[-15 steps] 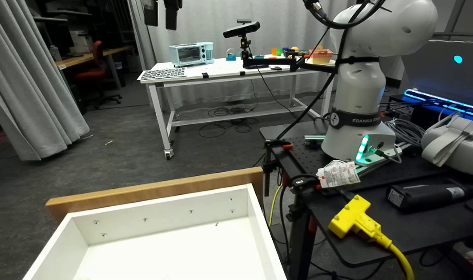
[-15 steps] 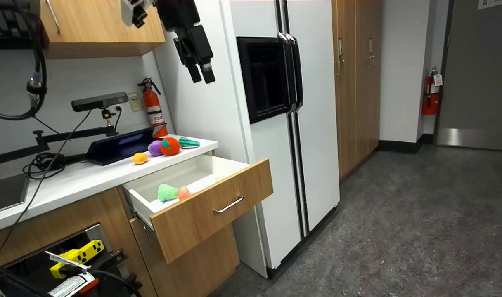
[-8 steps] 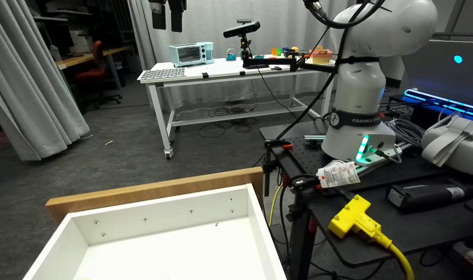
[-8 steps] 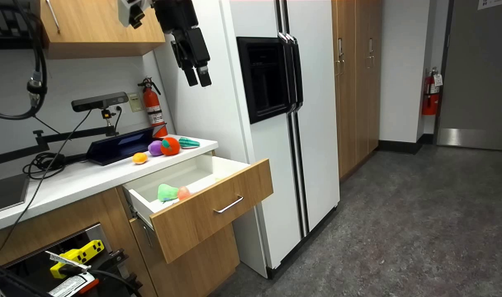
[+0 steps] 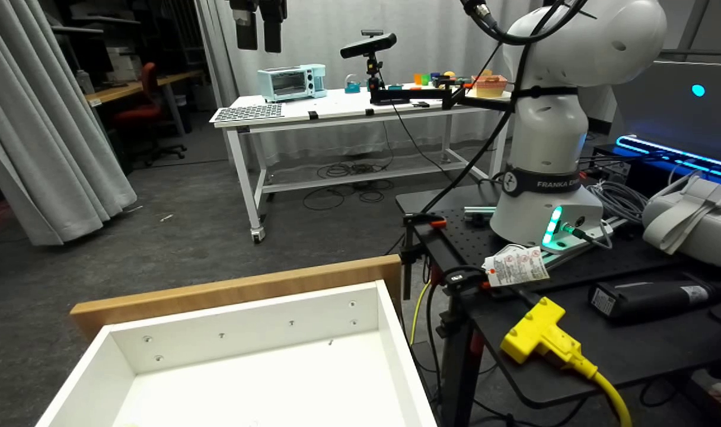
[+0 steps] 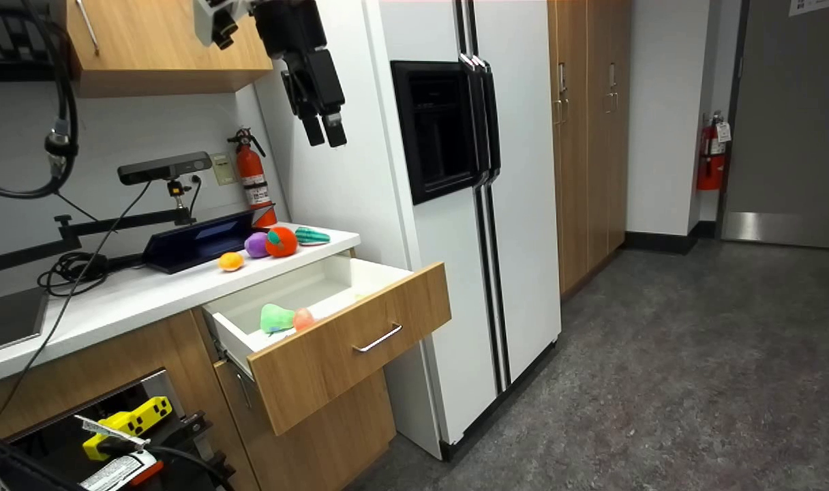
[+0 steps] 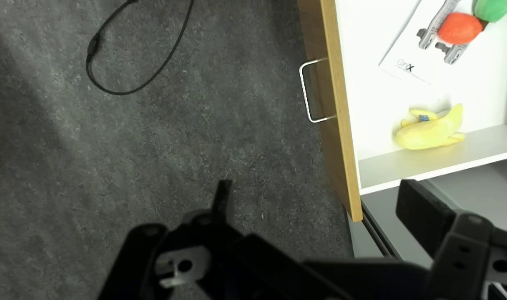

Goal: Close the open drawer on the right

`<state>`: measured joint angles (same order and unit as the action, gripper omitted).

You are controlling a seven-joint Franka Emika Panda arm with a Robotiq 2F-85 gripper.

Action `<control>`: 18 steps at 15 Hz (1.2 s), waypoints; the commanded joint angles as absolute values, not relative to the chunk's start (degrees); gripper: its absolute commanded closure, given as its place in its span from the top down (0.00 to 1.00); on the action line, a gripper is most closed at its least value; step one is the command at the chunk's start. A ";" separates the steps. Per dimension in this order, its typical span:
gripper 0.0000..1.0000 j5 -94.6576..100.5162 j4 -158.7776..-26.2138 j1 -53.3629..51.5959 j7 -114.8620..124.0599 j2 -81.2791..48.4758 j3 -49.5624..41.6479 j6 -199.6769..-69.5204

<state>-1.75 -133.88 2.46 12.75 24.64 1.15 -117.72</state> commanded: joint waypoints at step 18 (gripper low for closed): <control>1.00 0.66 -143.83 2.33 17.63 14.05 5.06 -130.06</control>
<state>-1.58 -143.25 2.13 18.21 17.49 5.74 -125.78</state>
